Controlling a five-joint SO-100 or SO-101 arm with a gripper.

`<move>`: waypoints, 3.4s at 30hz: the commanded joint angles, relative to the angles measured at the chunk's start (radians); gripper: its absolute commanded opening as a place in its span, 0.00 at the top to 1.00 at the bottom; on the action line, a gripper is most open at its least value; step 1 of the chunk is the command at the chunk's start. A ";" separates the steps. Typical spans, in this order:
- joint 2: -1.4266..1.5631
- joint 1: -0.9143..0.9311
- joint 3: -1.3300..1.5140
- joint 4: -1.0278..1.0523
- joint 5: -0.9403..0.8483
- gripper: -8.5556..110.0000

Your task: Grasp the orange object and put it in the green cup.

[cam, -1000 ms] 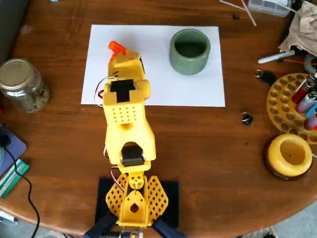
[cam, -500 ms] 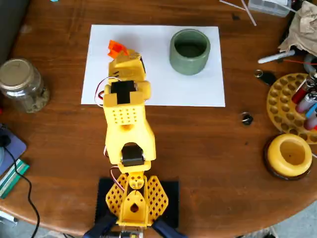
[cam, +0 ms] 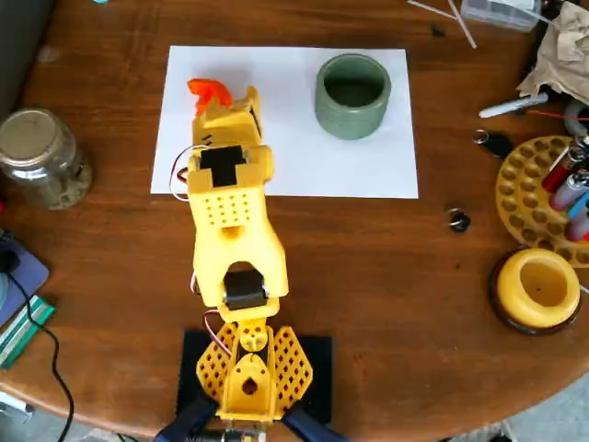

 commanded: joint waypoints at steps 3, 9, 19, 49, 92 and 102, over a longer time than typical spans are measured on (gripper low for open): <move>-0.051 -0.017 -0.067 -0.040 -0.002 0.76; -0.064 -0.018 -0.072 -0.058 -0.008 0.82; -0.072 -0.025 -0.077 -0.058 -0.002 0.93; 0.299 -0.112 -0.029 0.268 0.054 0.80; -0.426 -0.103 -0.518 -0.071 0.048 0.93; -0.426 -0.109 -0.495 -0.114 0.048 0.93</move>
